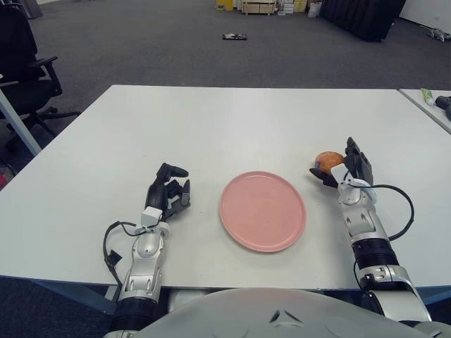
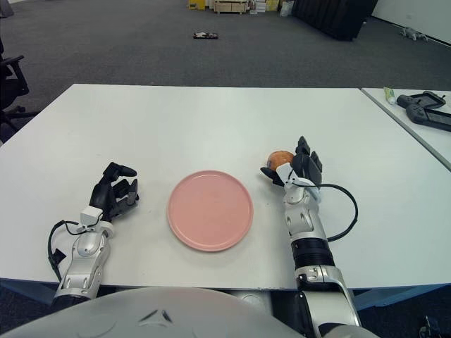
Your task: Put the apple into the plate.
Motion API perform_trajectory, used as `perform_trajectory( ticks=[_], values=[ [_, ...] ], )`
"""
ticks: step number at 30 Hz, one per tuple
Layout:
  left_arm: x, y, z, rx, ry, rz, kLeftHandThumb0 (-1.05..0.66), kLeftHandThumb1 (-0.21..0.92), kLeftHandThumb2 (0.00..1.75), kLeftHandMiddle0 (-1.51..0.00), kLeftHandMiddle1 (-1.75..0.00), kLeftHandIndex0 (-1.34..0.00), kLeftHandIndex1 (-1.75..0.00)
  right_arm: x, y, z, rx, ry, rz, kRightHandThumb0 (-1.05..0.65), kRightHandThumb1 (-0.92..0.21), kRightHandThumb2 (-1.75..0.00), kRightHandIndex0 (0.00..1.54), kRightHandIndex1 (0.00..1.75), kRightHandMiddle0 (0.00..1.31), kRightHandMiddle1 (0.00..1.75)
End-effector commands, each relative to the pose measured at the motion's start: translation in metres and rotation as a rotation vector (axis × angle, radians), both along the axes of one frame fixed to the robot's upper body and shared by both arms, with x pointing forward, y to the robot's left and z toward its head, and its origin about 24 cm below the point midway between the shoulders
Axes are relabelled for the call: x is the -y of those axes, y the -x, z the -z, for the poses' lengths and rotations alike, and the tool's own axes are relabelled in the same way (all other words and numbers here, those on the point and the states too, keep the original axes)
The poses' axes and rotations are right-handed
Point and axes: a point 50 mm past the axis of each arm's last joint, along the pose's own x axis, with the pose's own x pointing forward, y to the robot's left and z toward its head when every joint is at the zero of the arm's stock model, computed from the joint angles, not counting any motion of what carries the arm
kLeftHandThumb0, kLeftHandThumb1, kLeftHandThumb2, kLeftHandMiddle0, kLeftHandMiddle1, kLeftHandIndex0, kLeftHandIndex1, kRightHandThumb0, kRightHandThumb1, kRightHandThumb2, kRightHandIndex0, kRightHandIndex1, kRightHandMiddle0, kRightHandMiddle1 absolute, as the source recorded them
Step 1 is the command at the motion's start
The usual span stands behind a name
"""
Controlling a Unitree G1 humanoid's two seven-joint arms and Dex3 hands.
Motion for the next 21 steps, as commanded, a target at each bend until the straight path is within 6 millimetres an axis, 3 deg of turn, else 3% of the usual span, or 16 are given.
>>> perform_trajectory(
  ticks=[1, 17, 21],
  values=[
    [-0.003, 0.001, 0.0, -0.004, -0.009, -0.004, -0.39, 0.65, 0.91, -0.89, -1.75, -0.36, -1.75, 0.003, -0.004, 0.006, -0.054, -0.01, 0.002, -0.94, -0.61, -0.39, 0.0, 0.0, 0.0, 0.0],
    [-0.003, 0.001, -0.001, -0.016, -0.003, -0.012, -0.39, 0.67, 0.88, -0.84, -1.75, -0.35, -1.75, -0.001, -0.006, 0.016, -0.213, 0.046, -0.002, -0.87, -0.64, -0.4, 0.0, 0.0, 0.0, 0.0],
    [-0.002, 0.002, -0.002, -0.009, 0.0, -0.01, -0.39, 0.65, 0.9, -0.85, -1.75, -0.36, -1.75, -0.003, -0.007, 0.013, -0.211, 0.063, -0.002, -0.82, -0.59, -0.51, 0.0, 0.0, 0.0, 0.0]
  ],
)
